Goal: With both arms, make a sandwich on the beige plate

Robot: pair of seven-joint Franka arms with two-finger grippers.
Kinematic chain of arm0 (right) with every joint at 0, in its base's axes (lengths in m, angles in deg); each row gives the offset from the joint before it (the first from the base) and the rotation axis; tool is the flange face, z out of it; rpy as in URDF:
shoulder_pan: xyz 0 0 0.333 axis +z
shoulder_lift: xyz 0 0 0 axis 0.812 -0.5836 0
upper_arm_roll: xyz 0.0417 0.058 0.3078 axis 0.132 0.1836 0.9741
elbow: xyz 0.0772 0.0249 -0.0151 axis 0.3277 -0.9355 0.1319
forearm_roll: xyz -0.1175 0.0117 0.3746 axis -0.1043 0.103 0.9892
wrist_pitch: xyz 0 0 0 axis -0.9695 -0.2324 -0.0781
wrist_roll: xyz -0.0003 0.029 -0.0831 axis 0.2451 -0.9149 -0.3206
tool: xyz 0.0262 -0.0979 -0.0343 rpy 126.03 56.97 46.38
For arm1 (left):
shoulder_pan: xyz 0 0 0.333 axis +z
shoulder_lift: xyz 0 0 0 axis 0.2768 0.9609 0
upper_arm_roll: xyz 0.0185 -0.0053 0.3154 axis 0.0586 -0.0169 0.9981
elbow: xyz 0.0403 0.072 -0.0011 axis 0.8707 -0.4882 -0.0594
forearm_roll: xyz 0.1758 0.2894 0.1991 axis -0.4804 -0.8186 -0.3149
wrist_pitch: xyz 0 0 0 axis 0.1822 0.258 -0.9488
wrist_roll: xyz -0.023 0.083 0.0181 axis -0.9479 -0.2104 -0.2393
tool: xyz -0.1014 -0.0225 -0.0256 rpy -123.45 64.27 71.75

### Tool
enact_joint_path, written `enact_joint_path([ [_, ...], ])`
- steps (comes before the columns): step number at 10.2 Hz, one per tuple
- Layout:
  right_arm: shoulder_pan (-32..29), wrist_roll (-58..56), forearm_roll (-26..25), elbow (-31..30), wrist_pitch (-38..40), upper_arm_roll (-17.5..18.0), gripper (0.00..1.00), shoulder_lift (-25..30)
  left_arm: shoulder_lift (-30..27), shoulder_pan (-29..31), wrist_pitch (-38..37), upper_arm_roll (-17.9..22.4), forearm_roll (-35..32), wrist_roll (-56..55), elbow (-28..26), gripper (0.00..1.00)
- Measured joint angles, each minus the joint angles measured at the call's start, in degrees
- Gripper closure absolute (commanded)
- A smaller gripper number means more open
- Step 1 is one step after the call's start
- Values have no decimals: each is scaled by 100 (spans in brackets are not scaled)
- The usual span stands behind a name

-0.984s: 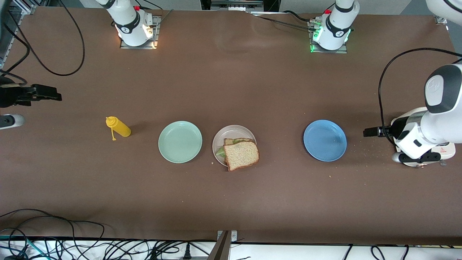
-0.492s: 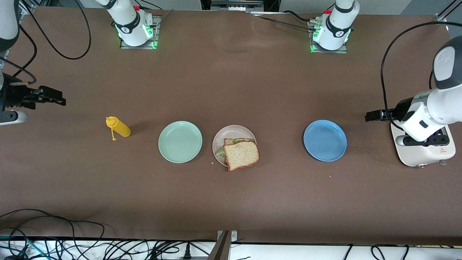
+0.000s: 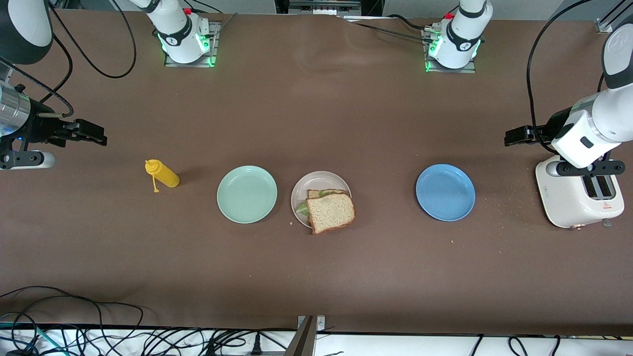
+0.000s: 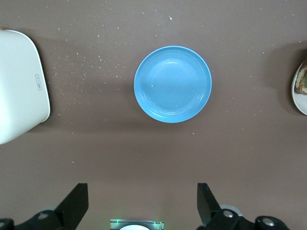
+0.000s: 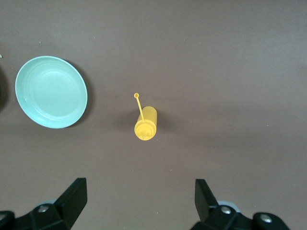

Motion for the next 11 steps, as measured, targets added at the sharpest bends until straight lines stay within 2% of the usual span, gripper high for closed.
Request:
enact_joint_path([
  [4,3,-92,0,-38,-52,1,0,-11,63,23,24,9,-291,0,-13,0],
  [11,35,-117,1,-49,-73,11,0,-21,-28,-13,29,-79,-308,322,162,0],
])
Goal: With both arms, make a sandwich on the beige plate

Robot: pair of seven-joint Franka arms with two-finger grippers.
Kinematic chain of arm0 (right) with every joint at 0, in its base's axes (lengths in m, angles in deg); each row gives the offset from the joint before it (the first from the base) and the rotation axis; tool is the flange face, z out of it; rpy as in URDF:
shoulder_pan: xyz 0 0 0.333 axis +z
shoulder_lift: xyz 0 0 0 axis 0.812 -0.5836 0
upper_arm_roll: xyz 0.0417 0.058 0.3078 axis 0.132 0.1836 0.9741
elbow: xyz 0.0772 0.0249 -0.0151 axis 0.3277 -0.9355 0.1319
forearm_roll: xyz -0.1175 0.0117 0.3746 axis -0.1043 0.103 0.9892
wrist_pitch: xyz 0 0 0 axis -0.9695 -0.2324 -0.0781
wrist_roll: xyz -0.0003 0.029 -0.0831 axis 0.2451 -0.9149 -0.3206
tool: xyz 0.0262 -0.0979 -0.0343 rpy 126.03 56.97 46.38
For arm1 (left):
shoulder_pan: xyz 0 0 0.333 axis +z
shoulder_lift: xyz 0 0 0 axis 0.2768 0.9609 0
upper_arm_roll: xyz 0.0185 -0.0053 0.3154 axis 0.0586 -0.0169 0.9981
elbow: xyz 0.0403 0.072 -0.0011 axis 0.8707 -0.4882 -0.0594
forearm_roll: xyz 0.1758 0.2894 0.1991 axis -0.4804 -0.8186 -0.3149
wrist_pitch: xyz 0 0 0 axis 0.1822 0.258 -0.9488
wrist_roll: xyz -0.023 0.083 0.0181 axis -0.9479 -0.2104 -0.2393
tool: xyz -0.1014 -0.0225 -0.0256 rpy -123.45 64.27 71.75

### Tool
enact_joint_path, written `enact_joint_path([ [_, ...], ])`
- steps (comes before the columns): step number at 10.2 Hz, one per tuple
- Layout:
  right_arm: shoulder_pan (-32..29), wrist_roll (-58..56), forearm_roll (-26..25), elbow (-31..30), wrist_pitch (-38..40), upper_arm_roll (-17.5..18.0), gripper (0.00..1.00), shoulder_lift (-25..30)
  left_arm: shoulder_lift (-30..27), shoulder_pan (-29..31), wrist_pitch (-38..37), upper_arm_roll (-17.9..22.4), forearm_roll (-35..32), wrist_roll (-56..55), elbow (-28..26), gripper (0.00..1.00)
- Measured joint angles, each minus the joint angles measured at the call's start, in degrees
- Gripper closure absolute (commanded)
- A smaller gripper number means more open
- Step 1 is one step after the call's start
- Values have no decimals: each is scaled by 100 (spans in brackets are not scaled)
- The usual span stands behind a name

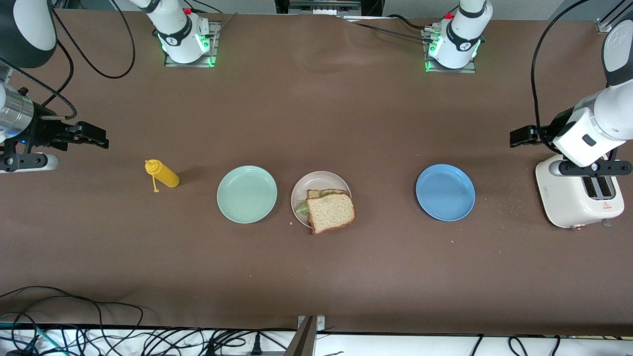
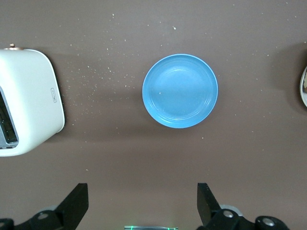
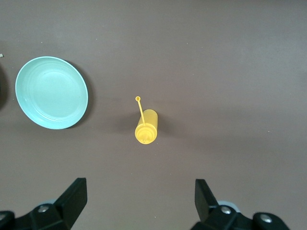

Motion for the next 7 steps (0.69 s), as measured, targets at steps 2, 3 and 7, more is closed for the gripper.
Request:
enact_joint_path([
  [2,1,0,0,-1,-2,0,0,-24,-69,27,0,33,0,124,4,0],
  [3,-2,0,0,-1,-3,-1,0,-32,-77,21,0,33,0,125,5,0],
  [7,-5,0,0,-1,-5,-2,0,-36,-77,3,13,12,1,125,10,0],
])
